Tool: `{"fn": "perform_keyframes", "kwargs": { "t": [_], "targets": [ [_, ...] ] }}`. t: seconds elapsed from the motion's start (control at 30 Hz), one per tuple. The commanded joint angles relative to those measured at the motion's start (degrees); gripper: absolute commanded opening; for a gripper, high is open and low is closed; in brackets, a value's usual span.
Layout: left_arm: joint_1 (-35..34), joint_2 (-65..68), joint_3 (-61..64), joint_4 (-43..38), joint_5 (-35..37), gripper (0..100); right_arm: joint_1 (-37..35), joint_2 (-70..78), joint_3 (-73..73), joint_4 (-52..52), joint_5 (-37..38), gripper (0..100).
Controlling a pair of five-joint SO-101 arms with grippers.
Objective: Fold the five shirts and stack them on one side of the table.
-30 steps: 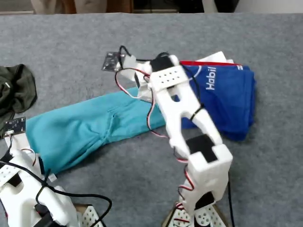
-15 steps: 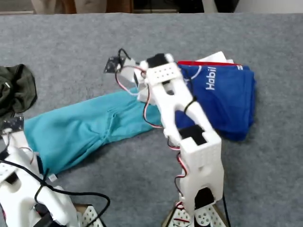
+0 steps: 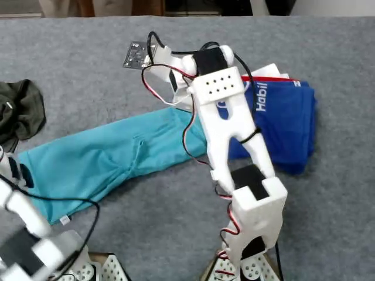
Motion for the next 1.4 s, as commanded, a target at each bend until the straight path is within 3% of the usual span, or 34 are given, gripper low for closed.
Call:
{"fn": "perform_keyframes", "kwargs": {
  "t": [0.0,0.33,0.6,0.73,0.9,1.1,1.37],
  "targets": [
    [0.09,10.42,-8.09,0.44,0.7,21,-0.57,-3.3,-2.51,0.26,0.53,0.2],
    [-1.23,33.1,-15.56,-4.04,0.7,17,-0.4,-3.74,-2.51,0.26,0.53,0.2],
    [0.26,41.63,-23.65,3.25,0.26,1,-0.57,-3.82,-3.12,0.35,0.53,0.2],
    [4.13,42.59,-24.53,7.12,0.26,2,-0.66,-6.9,-3.12,1.14,0.44,0.2],
    [12.22,37.41,-24.79,11.08,0.97,2,-0.31,-14.99,-3.12,1.14,0.44,0.2],
    [24.18,21.58,-23.82,13.89,7.3,2,0.13,-21.49,-3.12,5.01,0.35,0.2],
    [45.27,8.04,-24.0,13.45,17.41,2,12.53,-24.92,-3.03,5.98,-5.71,0.2]
  ]
}}
